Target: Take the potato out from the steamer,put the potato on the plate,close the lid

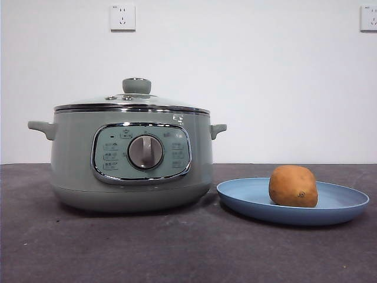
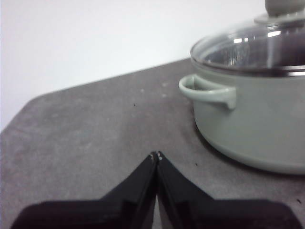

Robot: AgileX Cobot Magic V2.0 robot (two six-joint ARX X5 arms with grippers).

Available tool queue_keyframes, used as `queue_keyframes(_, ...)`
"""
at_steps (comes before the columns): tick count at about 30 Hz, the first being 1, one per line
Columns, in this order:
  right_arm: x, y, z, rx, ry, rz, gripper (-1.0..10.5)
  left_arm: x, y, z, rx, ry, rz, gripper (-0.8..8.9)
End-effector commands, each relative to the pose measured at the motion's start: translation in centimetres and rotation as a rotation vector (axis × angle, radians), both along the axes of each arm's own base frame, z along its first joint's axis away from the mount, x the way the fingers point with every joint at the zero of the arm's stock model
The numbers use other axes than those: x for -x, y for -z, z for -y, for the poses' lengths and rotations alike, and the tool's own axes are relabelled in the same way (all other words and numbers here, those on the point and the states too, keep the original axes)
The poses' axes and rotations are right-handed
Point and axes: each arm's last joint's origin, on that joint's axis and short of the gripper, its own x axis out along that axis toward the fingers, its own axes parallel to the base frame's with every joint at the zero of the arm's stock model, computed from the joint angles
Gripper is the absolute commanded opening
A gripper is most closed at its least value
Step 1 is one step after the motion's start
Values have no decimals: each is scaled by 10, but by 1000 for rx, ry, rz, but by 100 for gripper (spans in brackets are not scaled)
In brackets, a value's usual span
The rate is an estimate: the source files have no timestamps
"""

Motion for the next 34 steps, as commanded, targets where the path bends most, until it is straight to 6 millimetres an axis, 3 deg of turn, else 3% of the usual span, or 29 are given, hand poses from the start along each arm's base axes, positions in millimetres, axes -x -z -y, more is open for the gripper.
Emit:
queue_keyframes(1, 0, -1, 0, 0, -1, 8, -1, 0, 7, 0, 9, -5, -38, -3)
queue_keyframes(32, 0, -1, 0, 0, -1, 8, -1, 0, 10, 0, 33, -7, -72, -3)
queue_keyframes(34, 2, -4, 3, 27, -5, 84, 0, 0, 10, 0, 33, -7, -72, -3)
